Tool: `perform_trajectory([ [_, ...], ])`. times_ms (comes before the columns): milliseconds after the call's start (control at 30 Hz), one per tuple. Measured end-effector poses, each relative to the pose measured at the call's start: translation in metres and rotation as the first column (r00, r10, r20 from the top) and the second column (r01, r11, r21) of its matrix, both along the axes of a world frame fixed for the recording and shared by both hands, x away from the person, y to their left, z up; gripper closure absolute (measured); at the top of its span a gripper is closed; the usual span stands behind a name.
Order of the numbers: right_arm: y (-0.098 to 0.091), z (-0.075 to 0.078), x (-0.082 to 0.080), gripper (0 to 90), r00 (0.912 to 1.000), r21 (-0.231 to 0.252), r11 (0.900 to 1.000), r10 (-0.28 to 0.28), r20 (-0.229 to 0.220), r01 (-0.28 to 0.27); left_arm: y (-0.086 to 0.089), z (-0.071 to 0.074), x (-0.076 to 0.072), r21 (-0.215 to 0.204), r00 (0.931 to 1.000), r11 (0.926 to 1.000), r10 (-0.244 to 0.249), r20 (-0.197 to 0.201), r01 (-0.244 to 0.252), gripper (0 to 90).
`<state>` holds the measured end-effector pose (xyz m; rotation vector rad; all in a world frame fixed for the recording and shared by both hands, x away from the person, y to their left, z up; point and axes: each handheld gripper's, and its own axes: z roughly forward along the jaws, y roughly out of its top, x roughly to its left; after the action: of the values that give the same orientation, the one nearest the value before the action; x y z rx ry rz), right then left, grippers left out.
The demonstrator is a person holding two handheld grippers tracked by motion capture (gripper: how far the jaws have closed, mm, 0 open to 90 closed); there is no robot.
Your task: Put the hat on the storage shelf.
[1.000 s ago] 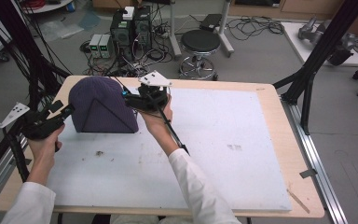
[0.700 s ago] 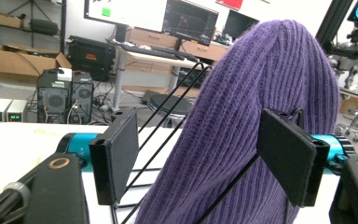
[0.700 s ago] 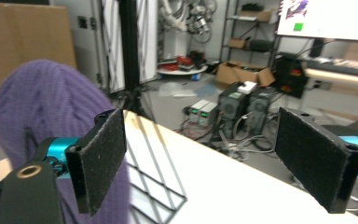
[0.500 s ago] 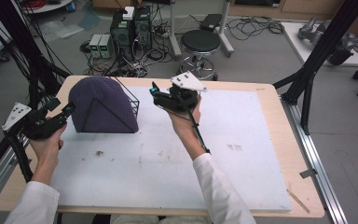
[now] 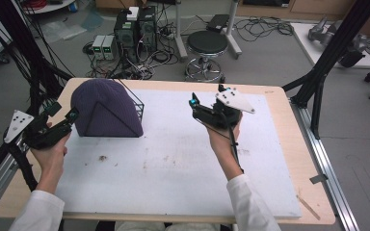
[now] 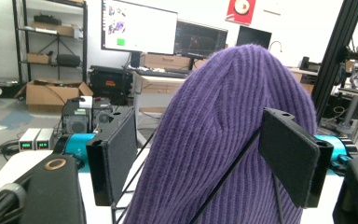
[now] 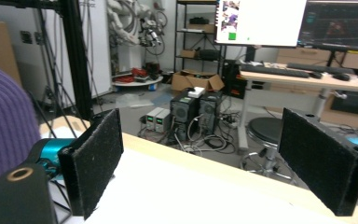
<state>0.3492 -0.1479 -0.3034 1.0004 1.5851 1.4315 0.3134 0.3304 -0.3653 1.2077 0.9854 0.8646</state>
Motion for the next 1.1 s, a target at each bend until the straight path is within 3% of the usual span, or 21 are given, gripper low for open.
perform_trajectory([
  [300,-0.044,-0.016,-0.017,12.7,0.9975,0.036,0.997,-0.067,-0.021,0.068,-0.005,-0.005,-0.004,0.037,0.9999,0.9992,0.012,-0.006,-0.012,26.9],
  [567,-0.076,-0.026,-0.033,12.6,0.9922,0.057,0.9907,-0.122,-0.024,0.123,-0.004,-0.015,-0.013,0.01,0.9996,0.9998,0.019,-0.019,-0.019,25.0],
  [667,-0.084,-0.028,-0.037,12.1,0.9904,0.059,0.9891,-0.132,-0.04,0.135,-0.003,-0.017,-0.016,0.006,0.9993,1.0,0.007,-0.037,-0.007,23.7],
  [800,-0.092,-0.032,-0.045,12.1,0.9886,0.059,0.987,-0.148,-0.025,0.149,-0.004,-0.017,-0.023,0.03,0.9995,0.9994,0.017,-0.026,-0.016,22.6],
  [1033,-0.108,-0.04,-0.054,12.1,0.9838,0.052,0.9833,-0.172,-0.052,0.174,-0.006,-0.017,-0.035,0.028,0.9995,0.9992,0.029,-0.01,-0.029,22.6],
  [1100,-0.11,-0.04,-0.057,12.2,0.9829,0.059,0.9815,-0.18,-0.039,0.182,-0.006,-0.019,-0.037,0.033,0.9995,0.9991,0.026,-0.017,-0.026,22.6],
])
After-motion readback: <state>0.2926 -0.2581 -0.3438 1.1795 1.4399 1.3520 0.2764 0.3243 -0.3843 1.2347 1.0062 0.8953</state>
